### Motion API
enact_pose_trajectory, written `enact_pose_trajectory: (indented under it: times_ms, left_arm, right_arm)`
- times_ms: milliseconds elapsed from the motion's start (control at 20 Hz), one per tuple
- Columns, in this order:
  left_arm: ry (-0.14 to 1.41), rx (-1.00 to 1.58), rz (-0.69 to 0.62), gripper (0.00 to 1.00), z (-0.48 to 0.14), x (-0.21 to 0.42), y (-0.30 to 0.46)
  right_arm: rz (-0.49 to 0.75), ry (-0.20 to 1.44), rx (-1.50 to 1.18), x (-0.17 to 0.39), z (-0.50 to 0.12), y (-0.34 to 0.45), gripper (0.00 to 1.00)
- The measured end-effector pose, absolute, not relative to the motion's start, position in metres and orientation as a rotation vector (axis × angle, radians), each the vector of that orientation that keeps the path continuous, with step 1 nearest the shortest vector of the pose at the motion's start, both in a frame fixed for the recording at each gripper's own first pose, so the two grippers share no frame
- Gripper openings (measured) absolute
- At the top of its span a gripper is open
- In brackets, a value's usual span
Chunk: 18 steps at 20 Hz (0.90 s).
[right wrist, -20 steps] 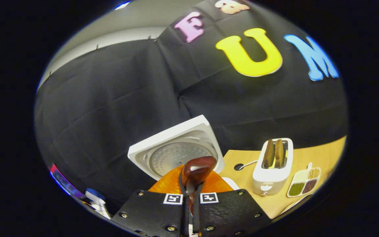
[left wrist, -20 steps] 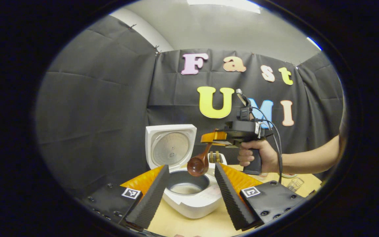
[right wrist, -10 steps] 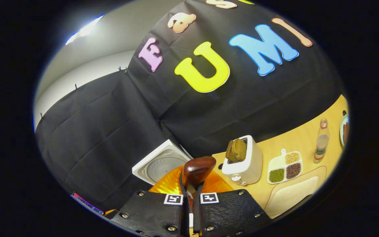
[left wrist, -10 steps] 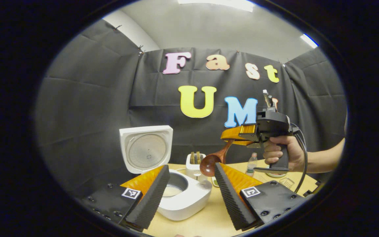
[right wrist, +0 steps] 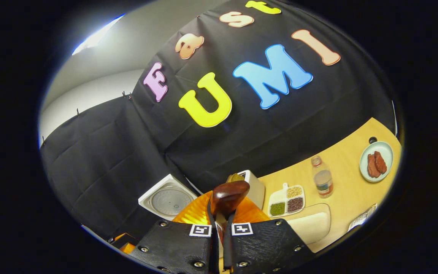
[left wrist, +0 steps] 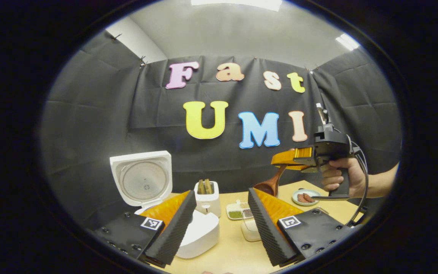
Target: Close the left gripper, press the button to open the rice cooker; take a wooden spoon from the chopstick holder with the right hand, scoop a spoonful of rice and pour it into the rice cooker, then put the wooden spoon back into the chopstick holder.
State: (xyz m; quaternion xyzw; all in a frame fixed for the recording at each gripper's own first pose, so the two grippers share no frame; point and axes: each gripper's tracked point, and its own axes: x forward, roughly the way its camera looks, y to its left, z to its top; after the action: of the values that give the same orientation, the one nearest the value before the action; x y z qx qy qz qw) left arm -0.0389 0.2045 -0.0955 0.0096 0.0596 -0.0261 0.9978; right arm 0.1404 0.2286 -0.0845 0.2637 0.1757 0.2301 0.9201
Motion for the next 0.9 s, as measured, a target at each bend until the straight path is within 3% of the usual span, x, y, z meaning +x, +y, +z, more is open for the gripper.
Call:
enact_pose_trajectory:
  times_ms: [850,900]
  left_arm:
    - [0.091,0.034,-0.091,0.92,-0.076,-0.019,0.113]
    - [0.092,0.030,-0.087,0.96,-0.076,-0.018,0.112]
  right_arm:
    - [0.121,0.316,0.478,0.115,-0.118,0.010,0.05]
    - [0.100,0.321,0.456,0.112,-0.126,0.001,0.05]
